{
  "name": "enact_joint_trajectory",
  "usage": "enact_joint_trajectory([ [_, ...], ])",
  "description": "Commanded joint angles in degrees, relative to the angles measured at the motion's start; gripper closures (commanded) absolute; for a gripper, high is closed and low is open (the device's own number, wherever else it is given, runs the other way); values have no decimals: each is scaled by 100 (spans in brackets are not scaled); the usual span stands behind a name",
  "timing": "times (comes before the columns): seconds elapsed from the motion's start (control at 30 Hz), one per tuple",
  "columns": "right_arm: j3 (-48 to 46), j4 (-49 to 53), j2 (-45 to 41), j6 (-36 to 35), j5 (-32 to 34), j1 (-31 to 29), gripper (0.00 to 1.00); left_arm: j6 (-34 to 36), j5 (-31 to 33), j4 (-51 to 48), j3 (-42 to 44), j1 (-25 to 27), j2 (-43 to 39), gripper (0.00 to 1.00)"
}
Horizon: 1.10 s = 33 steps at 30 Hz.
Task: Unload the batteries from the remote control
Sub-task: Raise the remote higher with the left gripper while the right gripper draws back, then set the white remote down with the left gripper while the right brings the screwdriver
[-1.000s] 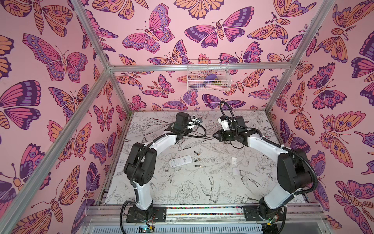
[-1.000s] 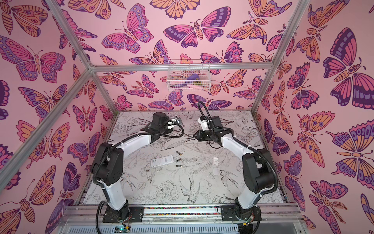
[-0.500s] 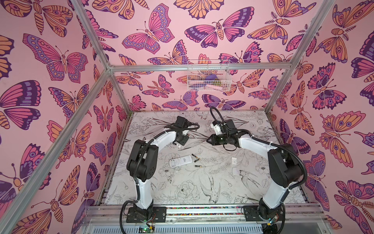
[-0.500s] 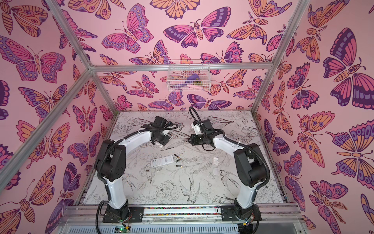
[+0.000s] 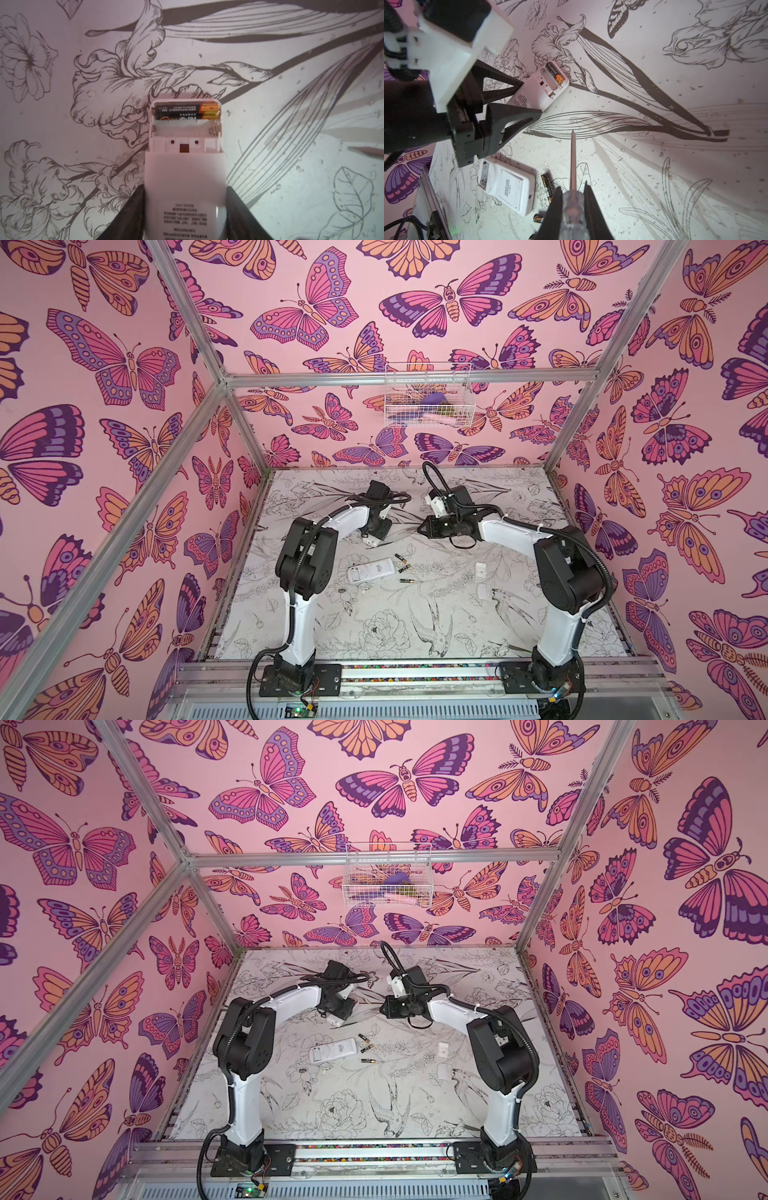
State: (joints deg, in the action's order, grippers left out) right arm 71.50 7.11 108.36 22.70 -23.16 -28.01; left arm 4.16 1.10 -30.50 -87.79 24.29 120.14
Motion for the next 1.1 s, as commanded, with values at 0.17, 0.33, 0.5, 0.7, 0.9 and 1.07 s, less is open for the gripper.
enact_joint_trajectory([
  [0.17,180,-154,269,94,23,-90,100,-244,-119,-273,-109,26,225,66],
  [0.33,346,-173,406,129,39,-152,100,-291,-149,-398,-191,-10,108,43],
  [0.5,627,-48,614,138,85,-196,100,-406,-345,-612,-455,-52,-57,22],
  [0.7,826,-21,858,208,123,-248,100,-462,-580,-745,-520,-198,-426,16],
  [0.9,1306,63,1279,186,84,-310,100,-357,-1125,-675,-366,-725,-871,13],
  [1.07,1791,20,1666,233,-50,-343,100,203,-1756,-446,-25,-1208,-1312,9],
])
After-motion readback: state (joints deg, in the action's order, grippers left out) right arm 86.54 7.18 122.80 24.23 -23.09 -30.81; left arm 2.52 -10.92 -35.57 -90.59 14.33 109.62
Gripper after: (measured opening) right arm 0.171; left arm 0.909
